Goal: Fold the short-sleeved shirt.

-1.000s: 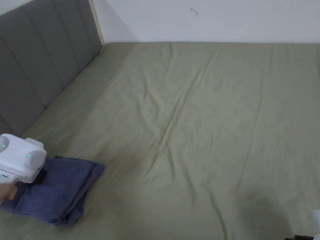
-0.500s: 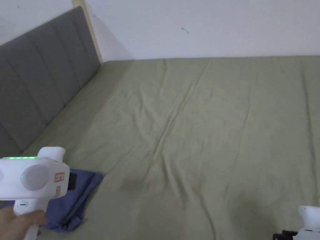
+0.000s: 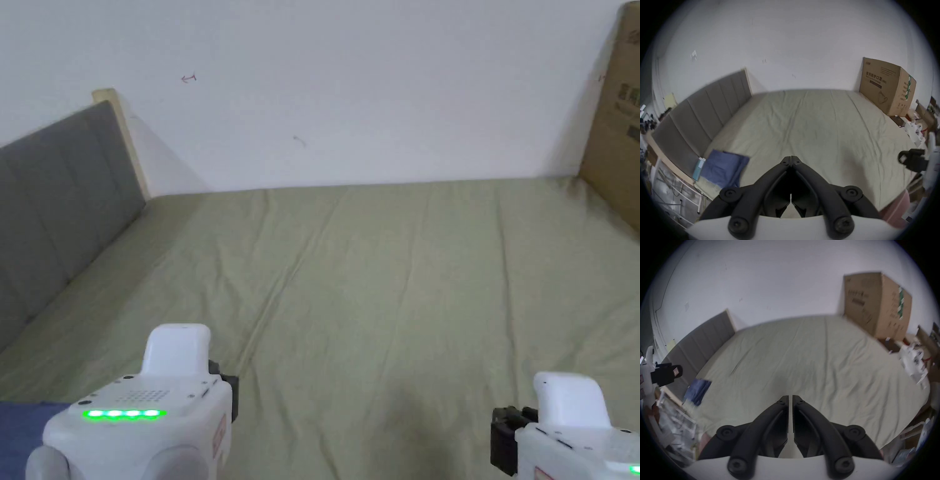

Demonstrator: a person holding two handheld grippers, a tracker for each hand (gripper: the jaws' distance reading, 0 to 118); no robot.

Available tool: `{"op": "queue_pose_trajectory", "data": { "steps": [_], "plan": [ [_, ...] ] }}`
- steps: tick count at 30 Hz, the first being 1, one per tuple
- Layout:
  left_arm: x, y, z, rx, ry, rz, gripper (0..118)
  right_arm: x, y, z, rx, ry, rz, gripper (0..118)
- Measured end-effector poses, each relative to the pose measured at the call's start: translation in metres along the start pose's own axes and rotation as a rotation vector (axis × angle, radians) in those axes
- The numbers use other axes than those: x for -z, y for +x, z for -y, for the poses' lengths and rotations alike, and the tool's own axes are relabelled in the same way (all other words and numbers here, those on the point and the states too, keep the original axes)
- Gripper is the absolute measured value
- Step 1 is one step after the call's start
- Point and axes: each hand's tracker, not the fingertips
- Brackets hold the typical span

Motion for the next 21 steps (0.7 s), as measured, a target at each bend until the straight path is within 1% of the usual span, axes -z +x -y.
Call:
{"op": "queue_pose_trajectory", "data": {
  "steps": [1, 3, 4, 5, 6, 7, 9, 11, 13, 15, 21],
  "plan": [
    [-0.008, 0.008, -0.001, -0.009, 0.028, -0.041, 0, -0.008, -0.001, -0.004, -0.022, 0.065, 0.038, 6],
    [-0.026, 0.019, -0.004, -0.061, 0.13, 0.006, 0, -0.025, -0.004, -0.013, -0.085, 0.178, 0.094, 6],
    [-0.039, 0.034, -0.009, -0.076, 0.158, 0.009, 0, -0.032, -0.004, -0.017, -0.092, 0.228, 0.109, 6],
    [-0.047, 0.04, -0.011, -0.077, 0.207, 0.031, 0, -0.039, -0.003, -0.022, -0.088, 0.259, 0.109, 6],
    [-0.057, 0.047, -0.013, -0.071, 0.245, 0.022, 0, -0.045, -0.002, -0.029, -0.083, 0.289, 0.1, 6],
    [-0.064, 0.054, -0.017, -0.037, 0.288, 0.017, 0, -0.051, 0.0, -0.034, -0.072, 0.317, 0.085, 6],
    [-0.078, 0.067, -0.021, 0.005, 0.358, -0.024, 0, -0.063, 0.002, -0.038, -0.071, 0.376, 0.105, 6],
    [-0.091, 0.073, -0.022, 0.02, 0.422, -0.015, 0, -0.075, 0.001, -0.041, -0.081, 0.433, 0.115, 6],
    [-0.096, 0.077, -0.026, -0.002, 0.416, -0.009, 0, -0.084, -0.001, -0.042, -0.113, 0.461, 0.11, 6],
    [-0.1, 0.078, -0.027, -0.044, 0.422, 0.004, 0, -0.09, -0.004, -0.041, -0.133, 0.478, 0.129, 6],
    [-0.107, 0.083, -0.02, -0.04, 0.435, -0.001, 0, -0.095, -0.001, -0.041, -0.124, 0.489, 0.124, 6]
  ]
}}
